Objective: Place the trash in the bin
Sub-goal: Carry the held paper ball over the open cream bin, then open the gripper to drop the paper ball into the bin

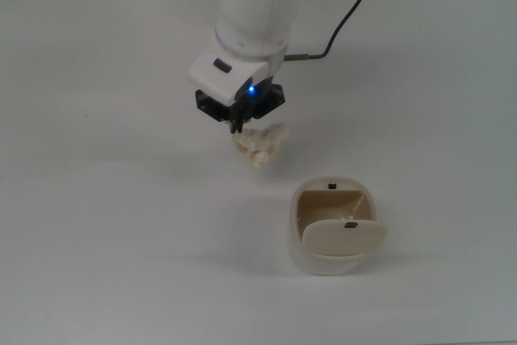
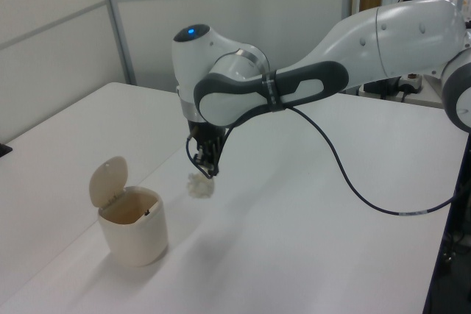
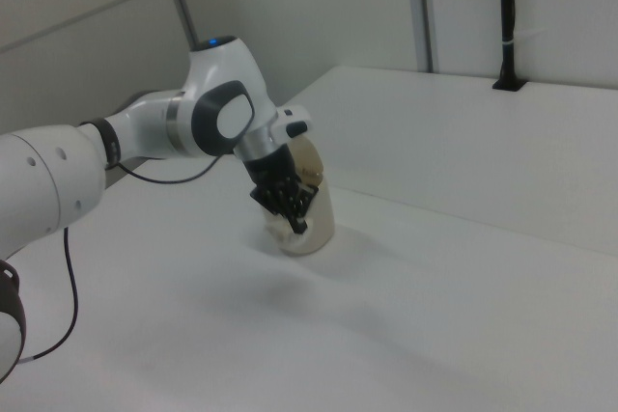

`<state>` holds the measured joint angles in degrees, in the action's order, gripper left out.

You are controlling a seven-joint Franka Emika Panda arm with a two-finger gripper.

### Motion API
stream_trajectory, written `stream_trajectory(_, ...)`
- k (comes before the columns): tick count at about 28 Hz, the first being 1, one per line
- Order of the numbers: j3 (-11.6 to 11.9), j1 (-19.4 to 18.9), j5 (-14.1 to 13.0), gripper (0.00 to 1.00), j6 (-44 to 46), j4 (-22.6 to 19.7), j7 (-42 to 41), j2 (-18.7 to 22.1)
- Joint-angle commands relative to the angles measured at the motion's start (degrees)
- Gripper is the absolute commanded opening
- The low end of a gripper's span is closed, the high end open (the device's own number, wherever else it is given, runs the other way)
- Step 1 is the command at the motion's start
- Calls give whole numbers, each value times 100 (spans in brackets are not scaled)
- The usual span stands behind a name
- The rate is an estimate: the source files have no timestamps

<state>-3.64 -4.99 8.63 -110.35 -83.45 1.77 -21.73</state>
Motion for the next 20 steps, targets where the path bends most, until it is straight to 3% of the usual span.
stream_trajectory(1, -31, -142, -221, 0, -820, 13, 96, 28)
stream_trajectory(12, -189, -344, -230, 0, -3123, -57, 772, -323)
stream_trajectory(13, -181, -362, -230, 5, -3220, -57, 790, -376)
stream_trajectory(15, -181, -362, -221, 43, -3405, -66, 851, -481)
stream_trajectory(17, -180, -362, -212, 97, -3406, -66, 852, -560)
stream_trajectory(20, -180, -362, -124, 100, -3406, -109, 834, -631)
